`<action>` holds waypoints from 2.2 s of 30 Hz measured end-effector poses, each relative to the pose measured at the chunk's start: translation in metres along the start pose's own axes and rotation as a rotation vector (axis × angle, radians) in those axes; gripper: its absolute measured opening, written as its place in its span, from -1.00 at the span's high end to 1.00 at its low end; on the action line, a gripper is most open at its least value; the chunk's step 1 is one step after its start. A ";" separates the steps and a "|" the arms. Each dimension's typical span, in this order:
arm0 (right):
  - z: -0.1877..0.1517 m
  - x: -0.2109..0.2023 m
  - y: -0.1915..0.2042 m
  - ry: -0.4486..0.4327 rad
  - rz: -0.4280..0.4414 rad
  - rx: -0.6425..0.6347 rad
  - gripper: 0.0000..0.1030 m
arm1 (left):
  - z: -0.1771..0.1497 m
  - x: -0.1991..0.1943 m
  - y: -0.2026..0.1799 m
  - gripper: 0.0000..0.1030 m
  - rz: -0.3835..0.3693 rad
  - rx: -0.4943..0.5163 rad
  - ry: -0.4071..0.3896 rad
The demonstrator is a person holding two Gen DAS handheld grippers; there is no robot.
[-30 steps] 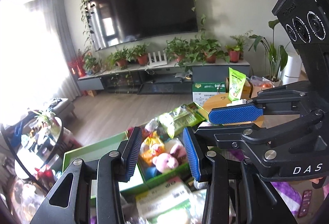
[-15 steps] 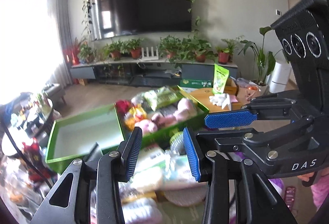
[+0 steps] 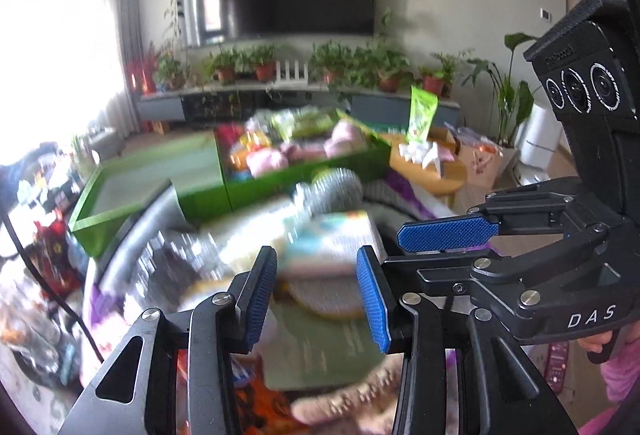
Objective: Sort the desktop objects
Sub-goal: 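Withdraw both tools from the green box back over the rug, then lower both tools toward the brown plush paw toy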
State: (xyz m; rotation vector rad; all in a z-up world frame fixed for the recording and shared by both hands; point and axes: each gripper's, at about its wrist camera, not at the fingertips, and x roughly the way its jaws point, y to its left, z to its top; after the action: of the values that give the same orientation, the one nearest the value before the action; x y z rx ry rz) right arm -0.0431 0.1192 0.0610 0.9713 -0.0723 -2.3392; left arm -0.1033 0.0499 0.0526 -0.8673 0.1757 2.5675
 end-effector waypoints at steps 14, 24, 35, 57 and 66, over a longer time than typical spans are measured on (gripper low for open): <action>-0.061 0.030 -0.015 0.097 0.037 0.108 0.33 | -0.056 0.021 -0.016 0.19 -0.020 -0.052 0.094; -0.078 0.035 -0.016 0.104 0.050 0.114 0.24 | -0.071 0.024 -0.017 0.19 0.003 -0.048 0.121; -0.093 0.040 -0.030 0.105 0.030 0.085 0.00 | -0.087 0.015 -0.005 0.19 0.015 -0.079 0.123; -0.105 0.063 -0.024 0.162 0.009 -0.064 -0.17 | -0.109 0.009 0.001 0.18 -0.006 -0.038 0.164; -0.103 0.067 -0.024 0.163 0.009 -0.056 -0.16 | -0.110 0.008 0.006 0.18 -0.025 -0.053 0.175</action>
State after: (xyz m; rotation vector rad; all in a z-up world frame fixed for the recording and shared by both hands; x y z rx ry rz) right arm -0.0247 0.1195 -0.0627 1.1269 0.0525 -2.2327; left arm -0.0506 0.0197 -0.0401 -1.1079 0.1472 2.4821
